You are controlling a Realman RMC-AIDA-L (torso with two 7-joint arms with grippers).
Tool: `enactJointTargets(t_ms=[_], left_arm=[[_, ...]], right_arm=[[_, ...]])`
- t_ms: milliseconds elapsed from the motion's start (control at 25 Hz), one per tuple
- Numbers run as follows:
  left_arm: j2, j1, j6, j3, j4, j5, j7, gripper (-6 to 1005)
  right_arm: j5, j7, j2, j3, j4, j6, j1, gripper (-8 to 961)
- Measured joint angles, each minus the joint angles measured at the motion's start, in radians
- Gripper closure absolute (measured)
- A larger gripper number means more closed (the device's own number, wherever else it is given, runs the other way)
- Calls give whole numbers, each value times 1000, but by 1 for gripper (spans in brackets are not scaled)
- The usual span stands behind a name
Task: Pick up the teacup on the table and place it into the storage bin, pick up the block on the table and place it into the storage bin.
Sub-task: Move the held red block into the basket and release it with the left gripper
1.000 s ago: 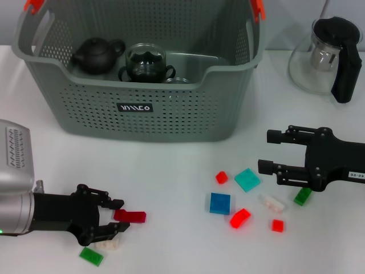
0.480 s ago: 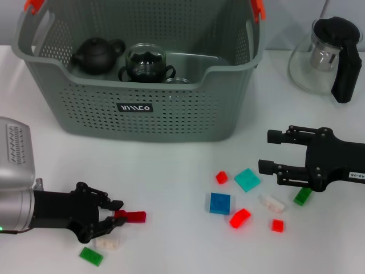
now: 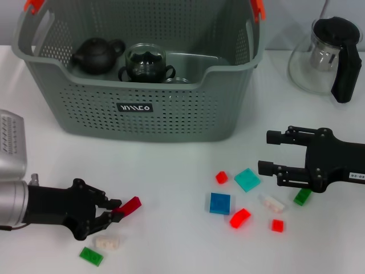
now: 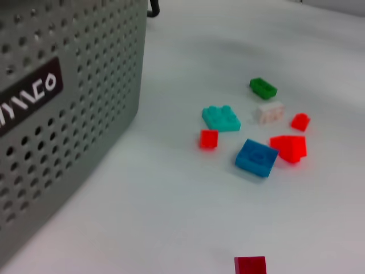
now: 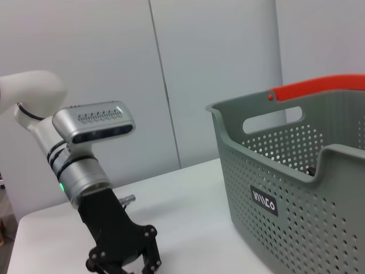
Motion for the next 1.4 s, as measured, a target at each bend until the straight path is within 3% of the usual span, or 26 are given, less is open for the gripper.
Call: enactJointTargets(t_ms=[240, 520, 760, 1040, 1120, 1320, 1400], left_arm=[[15, -18, 101, -66, 21, -15, -30, 811], [95, -115, 425, -299, -26, -55, -37, 790], [122, -194, 455, -280, -47, -258, -201, 772], [134, -346, 336, -262, 56, -376, -460, 751], [151, -391, 252, -220, 104, -370, -544, 745], [223, -482, -32, -11, 135, -289, -781, 730], [227, -509, -93, 28, 137, -232, -821, 725]], right_arm=[[0, 0, -1, 0, 0, -1, 1, 213], [0, 0, 0, 0, 0, -2, 1, 213], [0, -7, 2, -1, -1, -11, 1, 212], [0, -9, 1, 0, -2, -17, 1, 212], [0, -9, 1, 0, -2, -17, 1, 212], [0, -9, 1, 0, -2, -18, 1, 212], [0, -9, 1, 0, -2, -17, 1, 212]])
